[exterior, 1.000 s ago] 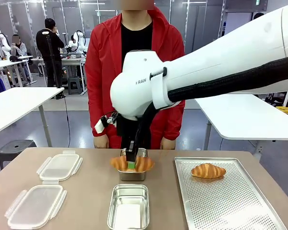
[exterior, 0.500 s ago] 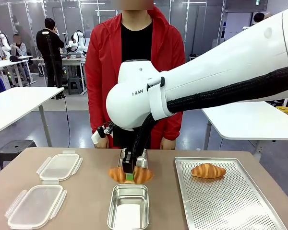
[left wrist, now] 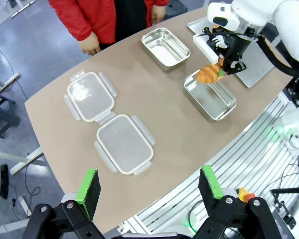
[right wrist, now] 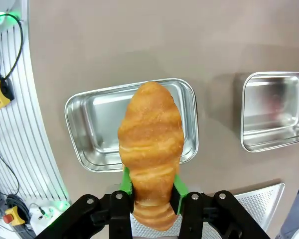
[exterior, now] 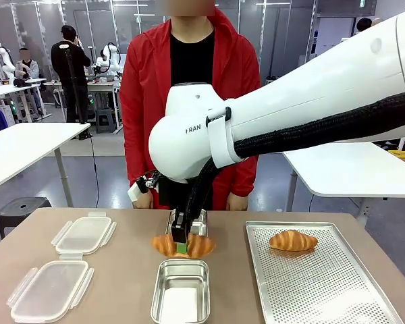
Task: Place the bread into the airtight container.
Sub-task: Pick up a Butter Roll and place it into an empty Airtight Container.
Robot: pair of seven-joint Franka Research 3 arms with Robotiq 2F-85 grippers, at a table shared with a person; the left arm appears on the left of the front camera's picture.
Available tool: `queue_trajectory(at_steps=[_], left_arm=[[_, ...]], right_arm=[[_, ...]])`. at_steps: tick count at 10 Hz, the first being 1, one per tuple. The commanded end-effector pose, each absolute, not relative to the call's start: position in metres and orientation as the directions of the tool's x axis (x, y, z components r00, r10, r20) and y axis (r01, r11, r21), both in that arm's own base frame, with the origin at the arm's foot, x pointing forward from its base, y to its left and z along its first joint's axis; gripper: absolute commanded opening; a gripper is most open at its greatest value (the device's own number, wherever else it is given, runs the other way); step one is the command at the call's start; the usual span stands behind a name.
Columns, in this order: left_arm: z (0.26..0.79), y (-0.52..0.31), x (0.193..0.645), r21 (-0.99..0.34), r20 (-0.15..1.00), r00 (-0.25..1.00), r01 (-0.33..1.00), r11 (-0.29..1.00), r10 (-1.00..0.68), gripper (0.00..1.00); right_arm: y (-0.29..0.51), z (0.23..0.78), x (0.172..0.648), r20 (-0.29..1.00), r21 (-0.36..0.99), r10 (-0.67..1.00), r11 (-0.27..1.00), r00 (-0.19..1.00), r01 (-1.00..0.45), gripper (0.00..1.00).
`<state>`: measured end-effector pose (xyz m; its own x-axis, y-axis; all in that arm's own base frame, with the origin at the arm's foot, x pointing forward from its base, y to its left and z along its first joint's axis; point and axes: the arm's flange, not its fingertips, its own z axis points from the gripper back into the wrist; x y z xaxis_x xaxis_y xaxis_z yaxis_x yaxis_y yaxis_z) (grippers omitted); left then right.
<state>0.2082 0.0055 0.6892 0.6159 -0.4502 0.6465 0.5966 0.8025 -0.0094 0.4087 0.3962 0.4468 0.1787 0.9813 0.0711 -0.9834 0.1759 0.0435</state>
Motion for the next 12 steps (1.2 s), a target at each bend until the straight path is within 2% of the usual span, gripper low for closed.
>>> queue_trajectory(at_steps=[1,5,6,8,10,12], left_arm=[[0.692,0.004,0.209,-0.011,0.651,0.606,0.61,0.792,-0.457,1.0],[0.692,0.004,0.209,-0.011,0.651,0.606,0.61,0.792,-0.457,1.0],[0.692,0.004,0.209,-0.011,0.651,0.606,0.61,0.792,-0.457,1.0],[0.692,0.004,0.209,-0.011,0.651,0.606,0.61,0.792,-0.457,1.0],[0.692,0.004,0.209,-0.011,0.651,0.606,0.61,0.792,-0.457,1.0],[0.692,0.004,0.209,-0.011,0.651,0.606,0.61,0.792,-0.457,1.0]], right_arm=[[0.398,0.447,0.409,0.064,0.041,0.984,0.162,0.165,-0.986,0.31],[0.396,0.447,0.409,0.071,0.044,0.981,0.176,0.179,-0.983,0.31],[0.393,0.448,0.398,0.058,0.091,0.957,0.279,0.285,-0.956,0.31],[0.388,0.449,0.374,-0.051,0.184,0.826,0.56,0.561,-0.808,0.31],[0.392,0.438,0.364,-0.168,0.216,0.673,0.738,0.72,-0.64,0.31],[0.393,0.43,0.363,-0.192,0.234,0.442,0.888,0.876,-0.397,0.31]])
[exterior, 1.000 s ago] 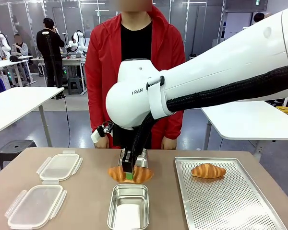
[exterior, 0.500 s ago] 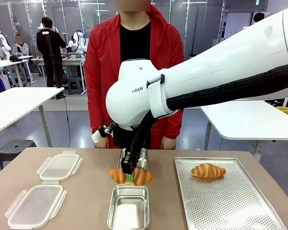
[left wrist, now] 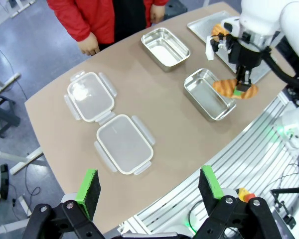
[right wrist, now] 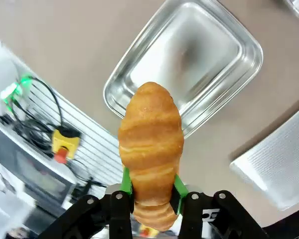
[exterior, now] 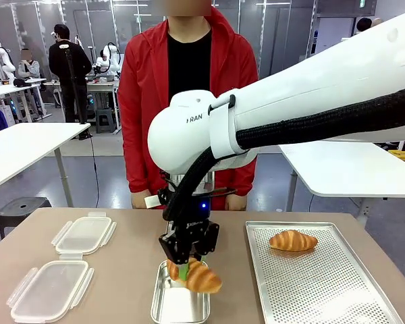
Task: Place the bread into the airtight container.
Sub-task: Pick up a Butter Roll and place it into an empty Airtight Container.
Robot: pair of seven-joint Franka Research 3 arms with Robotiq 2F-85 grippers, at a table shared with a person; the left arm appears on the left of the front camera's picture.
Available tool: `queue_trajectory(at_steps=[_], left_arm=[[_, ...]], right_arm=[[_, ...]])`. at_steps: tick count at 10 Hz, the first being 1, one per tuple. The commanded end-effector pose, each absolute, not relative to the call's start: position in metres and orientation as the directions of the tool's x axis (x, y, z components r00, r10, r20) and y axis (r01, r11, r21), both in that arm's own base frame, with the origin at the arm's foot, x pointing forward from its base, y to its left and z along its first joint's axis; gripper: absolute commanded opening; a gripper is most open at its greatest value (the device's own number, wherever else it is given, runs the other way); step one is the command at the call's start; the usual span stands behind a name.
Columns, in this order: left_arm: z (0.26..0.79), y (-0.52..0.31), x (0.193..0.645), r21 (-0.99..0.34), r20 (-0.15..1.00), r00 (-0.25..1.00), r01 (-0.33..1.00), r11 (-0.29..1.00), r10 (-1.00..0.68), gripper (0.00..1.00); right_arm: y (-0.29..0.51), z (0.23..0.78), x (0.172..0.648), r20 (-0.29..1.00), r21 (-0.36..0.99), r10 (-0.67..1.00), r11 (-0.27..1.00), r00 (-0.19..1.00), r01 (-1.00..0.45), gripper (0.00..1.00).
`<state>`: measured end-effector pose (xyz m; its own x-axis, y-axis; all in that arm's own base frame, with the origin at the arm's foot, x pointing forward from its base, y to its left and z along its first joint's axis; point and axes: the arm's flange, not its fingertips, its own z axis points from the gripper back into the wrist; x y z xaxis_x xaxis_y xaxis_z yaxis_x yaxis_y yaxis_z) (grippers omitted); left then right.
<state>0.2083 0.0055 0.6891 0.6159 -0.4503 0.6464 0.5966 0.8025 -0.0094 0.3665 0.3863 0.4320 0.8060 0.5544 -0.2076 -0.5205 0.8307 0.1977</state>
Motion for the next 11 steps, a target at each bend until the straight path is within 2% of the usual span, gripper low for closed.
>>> queue_trajectory(at_steps=[1,4,5,8,9,10,11], left_arm=[[0.692,0.004,0.209,-0.011,0.651,0.606,0.61,0.792,-0.457,1.0],[0.692,0.004,0.209,-0.011,0.651,0.606,0.61,0.792,-0.457,1.0],[0.692,0.004,0.209,-0.011,0.651,0.606,0.61,0.792,-0.457,1.0],[0.692,0.004,0.209,-0.011,0.651,0.606,0.61,0.792,-0.457,1.0],[0.692,0.004,0.209,-0.011,0.651,0.606,0.61,0.792,-0.457,1.0],[0.692,0.004,0.209,-0.011,0.651,0.606,0.61,0.792,-0.457,1.0],[0.692,0.004,0.209,-0.011,0.651,0.606,0.61,0.792,-0.457,1.0]], right_arm=[[0.396,0.421,0.362,-0.179,0.154,0.392,0.917,0.902,-0.368,0.31],[0.407,0.387,0.363,-0.103,0.091,0.263,0.963,0.959,-0.254,0.31],[0.411,0.376,0.365,-0.082,0.116,0.218,0.971,0.972,-0.208,0.31],[0.414,0.358,0.371,-0.083,0.072,0.159,0.986,0.984,-0.153,0.31],[0.416,0.355,0.375,-0.076,0.06,0.163,0.985,0.984,-0.159,0.47],[0.415,0.354,0.376,-0.053,0.037,0.169,0.985,0.984,-0.167,0.75],[0.414,0.354,0.377,-0.042,0.041,0.172,0.985,0.984,-0.17,0.93]])
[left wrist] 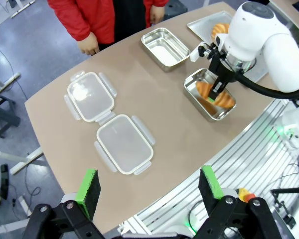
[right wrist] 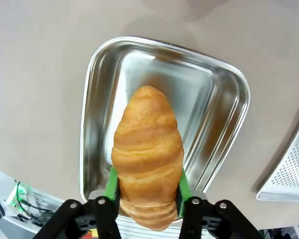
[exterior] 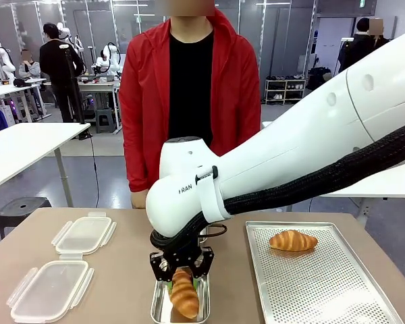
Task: Place the bread into the airtight container.
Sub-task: Pick up a Butter Roll and place it into an empty Airtight Container.
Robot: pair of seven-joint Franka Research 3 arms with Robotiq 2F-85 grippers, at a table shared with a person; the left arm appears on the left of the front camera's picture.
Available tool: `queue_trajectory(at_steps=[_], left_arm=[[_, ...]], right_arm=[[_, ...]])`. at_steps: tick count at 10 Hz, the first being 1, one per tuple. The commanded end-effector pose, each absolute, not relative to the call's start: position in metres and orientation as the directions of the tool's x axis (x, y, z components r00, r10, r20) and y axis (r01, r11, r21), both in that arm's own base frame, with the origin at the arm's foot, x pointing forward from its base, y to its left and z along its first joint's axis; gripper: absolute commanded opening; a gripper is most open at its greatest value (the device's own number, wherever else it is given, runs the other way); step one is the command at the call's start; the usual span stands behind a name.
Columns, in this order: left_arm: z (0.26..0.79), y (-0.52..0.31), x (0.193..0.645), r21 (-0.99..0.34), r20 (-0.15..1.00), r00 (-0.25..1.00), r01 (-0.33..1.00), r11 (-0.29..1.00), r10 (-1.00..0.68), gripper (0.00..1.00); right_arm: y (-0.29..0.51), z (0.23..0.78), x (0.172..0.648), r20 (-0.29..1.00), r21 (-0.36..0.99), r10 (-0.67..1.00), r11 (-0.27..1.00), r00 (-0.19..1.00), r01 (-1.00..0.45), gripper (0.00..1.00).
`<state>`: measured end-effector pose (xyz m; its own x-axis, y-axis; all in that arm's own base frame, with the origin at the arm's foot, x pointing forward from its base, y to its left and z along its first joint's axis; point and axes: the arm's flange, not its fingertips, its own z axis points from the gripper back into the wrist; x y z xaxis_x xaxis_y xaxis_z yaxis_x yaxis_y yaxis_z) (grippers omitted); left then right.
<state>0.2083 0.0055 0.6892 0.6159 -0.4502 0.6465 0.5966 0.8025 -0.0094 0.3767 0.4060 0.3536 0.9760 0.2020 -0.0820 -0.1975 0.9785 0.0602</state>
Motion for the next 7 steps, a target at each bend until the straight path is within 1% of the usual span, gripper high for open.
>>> queue_trajectory(at_steps=[1,5,6,7], left_arm=[[0.692,0.004,0.209,-0.011,0.651,0.606,0.61,0.792,-0.457,1.0],[0.692,0.004,0.209,-0.011,0.651,0.606,0.61,0.792,-0.457,1.0],[0.692,0.004,0.209,-0.011,0.651,0.606,0.61,0.792,-0.457,1.0],[0.692,0.004,0.209,-0.011,0.651,0.606,0.61,0.792,-0.457,1.0]], right_arm=[[0.412,0.354,0.378,-0.033,0.042,0.17,0.985,0.985,-0.169,1.0],[0.403,0.357,0.384,-0.011,0.058,0.156,0.986,0.988,-0.155,1.0],[0.402,0.354,0.387,-0.035,0.047,0.156,0.987,0.987,-0.155,0.97],[0.402,0.347,0.39,-0.091,0.044,0.292,0.956,0.952,-0.289,0.97]])
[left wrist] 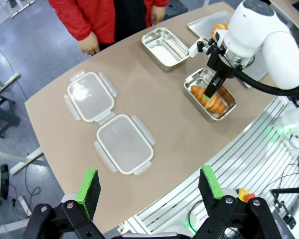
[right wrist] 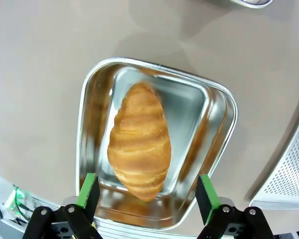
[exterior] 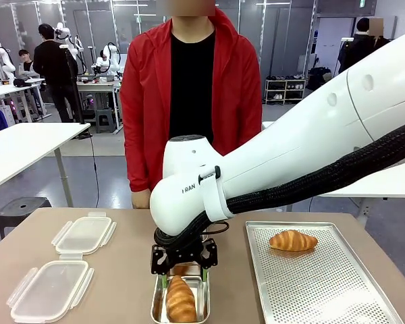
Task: Place the bread into the airtight container.
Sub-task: Pick up a Butter Roll and place it into an empty Airtight Container.
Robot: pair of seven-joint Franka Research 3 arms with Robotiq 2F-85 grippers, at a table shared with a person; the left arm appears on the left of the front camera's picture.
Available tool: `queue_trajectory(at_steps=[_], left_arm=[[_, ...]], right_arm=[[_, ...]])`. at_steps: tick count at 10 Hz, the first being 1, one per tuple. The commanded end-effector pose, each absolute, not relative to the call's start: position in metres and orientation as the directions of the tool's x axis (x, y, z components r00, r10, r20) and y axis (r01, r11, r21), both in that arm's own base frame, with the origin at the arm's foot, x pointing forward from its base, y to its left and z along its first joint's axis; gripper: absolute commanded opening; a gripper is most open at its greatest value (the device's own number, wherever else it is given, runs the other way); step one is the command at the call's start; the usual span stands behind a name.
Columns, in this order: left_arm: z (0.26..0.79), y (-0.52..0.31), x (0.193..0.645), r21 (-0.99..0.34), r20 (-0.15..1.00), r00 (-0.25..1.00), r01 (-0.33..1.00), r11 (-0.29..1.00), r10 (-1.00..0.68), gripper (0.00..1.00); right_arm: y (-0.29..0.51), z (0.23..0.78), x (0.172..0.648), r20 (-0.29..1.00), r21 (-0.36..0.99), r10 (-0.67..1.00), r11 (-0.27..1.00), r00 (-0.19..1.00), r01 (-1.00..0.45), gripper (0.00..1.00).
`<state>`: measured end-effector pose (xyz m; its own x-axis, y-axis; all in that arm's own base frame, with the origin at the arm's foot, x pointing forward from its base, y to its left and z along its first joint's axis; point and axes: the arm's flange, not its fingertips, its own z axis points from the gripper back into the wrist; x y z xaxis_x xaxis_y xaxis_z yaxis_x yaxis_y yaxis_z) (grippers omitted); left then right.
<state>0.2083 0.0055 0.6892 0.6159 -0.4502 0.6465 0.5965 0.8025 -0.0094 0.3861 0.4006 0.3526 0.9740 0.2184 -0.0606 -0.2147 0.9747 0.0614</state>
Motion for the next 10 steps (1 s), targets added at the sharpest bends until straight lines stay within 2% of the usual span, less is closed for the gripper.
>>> queue_trajectory(at_steps=[1,10], left_arm=[[0.6921,0.0039,0.209,-0.011,0.651,0.606,0.61,0.792,-0.457,1.0],[0.6921,0.0039,0.209,-0.011,0.651,0.606,0.61,0.792,-0.457,1.0]], right_arm=[[0.4021,0.3567,0.3864,-0.046,0.069,0.191,0.98,0.981,-0.187,0.97],[0.4021,0.3567,0.3864,-0.046,0.069,0.191,0.98,0.981,-0.187,0.97]])
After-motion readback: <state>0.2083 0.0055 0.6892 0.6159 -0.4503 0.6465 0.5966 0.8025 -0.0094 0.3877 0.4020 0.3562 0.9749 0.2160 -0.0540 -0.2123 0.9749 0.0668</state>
